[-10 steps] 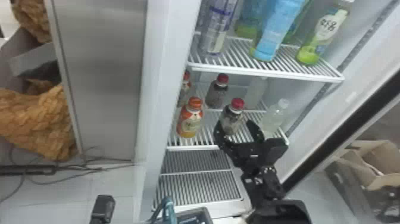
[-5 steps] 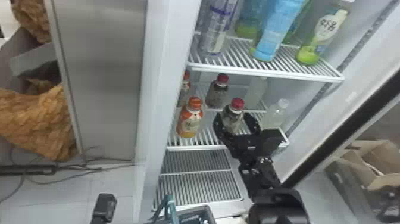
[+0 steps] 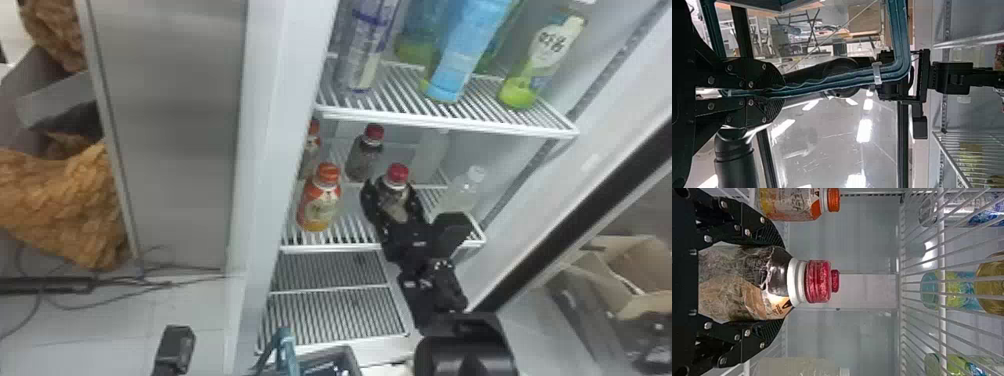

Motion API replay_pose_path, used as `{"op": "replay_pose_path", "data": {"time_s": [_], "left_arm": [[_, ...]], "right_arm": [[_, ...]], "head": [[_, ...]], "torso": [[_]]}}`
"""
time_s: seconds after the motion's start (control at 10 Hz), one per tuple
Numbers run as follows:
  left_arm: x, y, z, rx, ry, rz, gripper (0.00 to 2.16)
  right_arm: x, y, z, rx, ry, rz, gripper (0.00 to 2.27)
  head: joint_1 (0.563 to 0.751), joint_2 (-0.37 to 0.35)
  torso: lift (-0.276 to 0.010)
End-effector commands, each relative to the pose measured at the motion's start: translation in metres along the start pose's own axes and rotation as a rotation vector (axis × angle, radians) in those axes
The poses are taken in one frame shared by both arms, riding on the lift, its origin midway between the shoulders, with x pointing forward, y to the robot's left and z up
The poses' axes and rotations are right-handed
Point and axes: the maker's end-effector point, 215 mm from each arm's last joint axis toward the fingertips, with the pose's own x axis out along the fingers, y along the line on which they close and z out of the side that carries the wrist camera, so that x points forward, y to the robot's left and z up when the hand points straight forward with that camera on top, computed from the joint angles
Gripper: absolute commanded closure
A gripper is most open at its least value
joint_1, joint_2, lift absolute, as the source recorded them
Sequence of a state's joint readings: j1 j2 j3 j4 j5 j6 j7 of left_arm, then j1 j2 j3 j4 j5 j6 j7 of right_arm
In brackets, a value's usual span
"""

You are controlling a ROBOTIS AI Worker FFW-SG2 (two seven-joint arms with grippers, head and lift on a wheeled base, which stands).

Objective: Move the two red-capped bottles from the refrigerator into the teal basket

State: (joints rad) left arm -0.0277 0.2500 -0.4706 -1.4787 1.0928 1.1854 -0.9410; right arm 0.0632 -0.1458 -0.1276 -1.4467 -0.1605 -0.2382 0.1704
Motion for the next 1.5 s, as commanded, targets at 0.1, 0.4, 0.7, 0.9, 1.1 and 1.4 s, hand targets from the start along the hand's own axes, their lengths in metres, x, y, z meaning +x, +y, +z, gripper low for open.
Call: {"op": "replay_pose_path", "data": {"time_s": [0.1, 0.4, 0.7, 0.9, 1.1, 1.4], "left_arm": [[0.000, 0.000, 0.000, 0.000, 0.002, 0.000, 1.09], [0.000, 0.000, 0.000, -0.002, -0.001, -0.002, 1.09], [0.000, 0.000, 0.000, 0.001, -0.002, -0.001, 1.09], [-0.001, -0.001, 0.002, 0.004, -0.010, -0.003, 1.09], [-0.002, 0.000, 0.004, 0.010, -0.015, 0.002, 1.09], [-0.002, 0.002, 0.008, 0.027, -0.026, 0.009, 1.09]], "right_arm": [[-0.007, 0.000, 0.010, 0.024, -0.021, -0.002, 0.58], [-0.034, -0.007, 0.033, 0.083, -0.047, -0.015, 0.58], [-0.061, -0.004, 0.038, 0.140, -0.026, -0.009, 0.58], [-0.097, 0.004, 0.044, 0.199, 0.005, 0.002, 0.58], [-0.124, -0.001, 0.047, 0.222, 0.035, -0.016, 0.58], [-0.146, 0.015, 0.043, 0.252, 0.091, 0.022, 0.58]], "head": [[0.695, -0.350], [0.695, -0.350], [0.695, -0.350], [0.695, -0.350], [0.695, -0.350], [0.695, -0.350]], "torso": [[-0.228], [-0.228], [-0.228], [-0.228], [-0.228], [-0.228]]}}
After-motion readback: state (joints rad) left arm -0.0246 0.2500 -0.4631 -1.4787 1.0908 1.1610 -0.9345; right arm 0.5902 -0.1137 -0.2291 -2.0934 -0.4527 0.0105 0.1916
